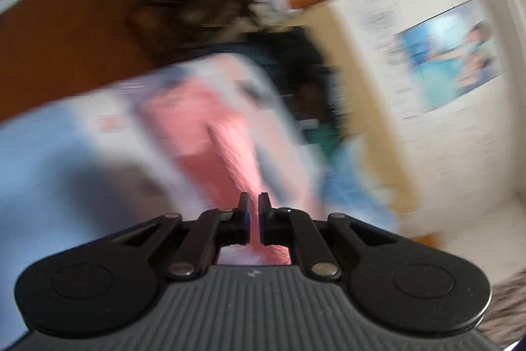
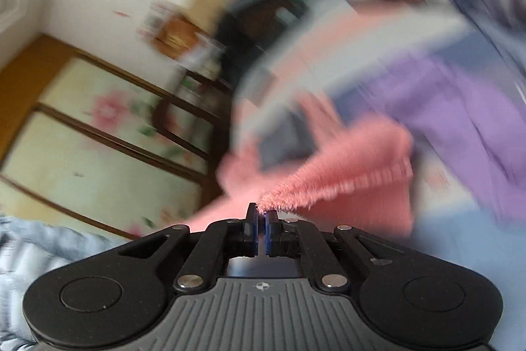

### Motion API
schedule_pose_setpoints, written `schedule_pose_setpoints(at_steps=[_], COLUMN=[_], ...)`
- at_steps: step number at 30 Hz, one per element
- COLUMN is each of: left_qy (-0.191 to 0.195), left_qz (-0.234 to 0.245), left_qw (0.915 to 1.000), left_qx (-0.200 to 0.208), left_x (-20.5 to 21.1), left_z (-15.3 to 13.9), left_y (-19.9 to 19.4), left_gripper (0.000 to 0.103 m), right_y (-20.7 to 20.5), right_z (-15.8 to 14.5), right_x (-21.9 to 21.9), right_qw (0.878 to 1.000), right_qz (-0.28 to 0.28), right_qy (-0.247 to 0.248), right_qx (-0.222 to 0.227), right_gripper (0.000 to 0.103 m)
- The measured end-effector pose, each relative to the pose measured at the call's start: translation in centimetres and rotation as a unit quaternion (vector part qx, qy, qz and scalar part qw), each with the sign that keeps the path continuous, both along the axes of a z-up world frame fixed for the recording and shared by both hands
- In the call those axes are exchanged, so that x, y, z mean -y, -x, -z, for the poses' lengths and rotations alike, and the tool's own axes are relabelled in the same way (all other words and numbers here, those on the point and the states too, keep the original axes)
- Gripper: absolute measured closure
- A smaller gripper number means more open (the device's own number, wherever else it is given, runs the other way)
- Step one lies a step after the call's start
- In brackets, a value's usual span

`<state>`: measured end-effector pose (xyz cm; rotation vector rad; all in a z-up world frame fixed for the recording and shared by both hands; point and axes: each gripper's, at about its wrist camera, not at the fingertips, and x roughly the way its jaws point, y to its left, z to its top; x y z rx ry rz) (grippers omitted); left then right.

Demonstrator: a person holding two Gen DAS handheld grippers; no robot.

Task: Fold towel
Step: 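Grasp a towel corner with the left tool while the right tool holds another corner, then spread the salmon-pink towel flat on the sheet with both tools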

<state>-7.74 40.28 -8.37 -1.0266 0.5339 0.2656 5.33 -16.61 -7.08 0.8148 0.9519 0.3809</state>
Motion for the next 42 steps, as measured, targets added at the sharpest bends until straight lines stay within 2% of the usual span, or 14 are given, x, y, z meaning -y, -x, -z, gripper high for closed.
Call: schedule_pose_setpoints(at_steps=[3,7,11,15,17,18,22,26,28,29,33,38,39,42], left_qy=[0.038,0.075,0.118,0.174,0.221,0.251,0.325,0.391,0.429,0.434,0.416,0.363,0.349,0.312], left_qz=[-0.030,-0.044,-0.011,0.027,0.035,0.034,0.037,0.011,-0.030,-0.047,-0.093,-0.125,-0.118,-0.098], left_qw=[0.9956,0.9794,0.9750,0.9705,0.9642,0.9582,0.9387,0.9180,0.9019,0.8986,0.9045,0.9232,0.9297,0.9447], left_qx=[-0.080,-0.182,-0.188,-0.164,-0.142,-0.133,-0.110,-0.068,-0.043,-0.039,-0.023,-0.013,-0.015,-0.017], left_x=[0.0,1.0,3.1,5.4,6.7,7.4,11.2,14.5,14.7,14.7,12.7,7.1,6.3,5.2], left_z=[6.4,13.3,15.9,18.4,20.3,21.6,25.3,27.5,29.1,29.5,30.1,29.2,28.8,26.3], left_y=[3.0,5.6,5.4,3.5,2.0,1.1,-1.8,-4.1,-5.1,-5.6,-7.9,-10.2,-10.7,-10.0], left_gripper=[0.100,0.100,0.097,0.093,0.080,0.067,0.046,0.038,0.033,0.033,0.033,0.034,0.040,0.100], right_y=[1.3,2.9,4.3,4.4,3.9,3.7,2.5,1.4,1.4,1.4,2.0,2.9,3.1,3.3], right_z=[6.6,15.1,18.9,18.0,16.8,16.1,13.1,10.5,10.0,9.8,9.9,10.7,10.9,11.6], right_x=[-0.9,-2.1,-2.1,-1.5,-1.4,-1.3,-1.0,-1.2,-0.9,-0.7,0.7,1.7,1.7,1.8], right_qw=[0.997,0.981,0.972,0.977,0.981,0.983,0.991,0.995,0.995,0.995,0.993,0.991,0.990,0.989], right_qz=[0.004,-0.004,0.009,0.025,0.029,0.030,0.038,0.038,0.043,0.048,0.079,0.099,0.100,0.103], right_qy=[0.038,0.104,0.132,0.110,0.095,0.087,0.051,0.033,0.033,0.033,0.030,0.016,0.015,0.013], right_qx=[-0.074,-0.162,-0.193,-0.180,-0.167,-0.161,-0.121,-0.090,-0.085,-0.082,-0.080,-0.092,-0.095,-0.104], right_gripper=[0.099,0.099,0.099,0.099,0.099,0.099,0.099,0.099,0.099,0.099,0.099,0.099,0.099,0.099])
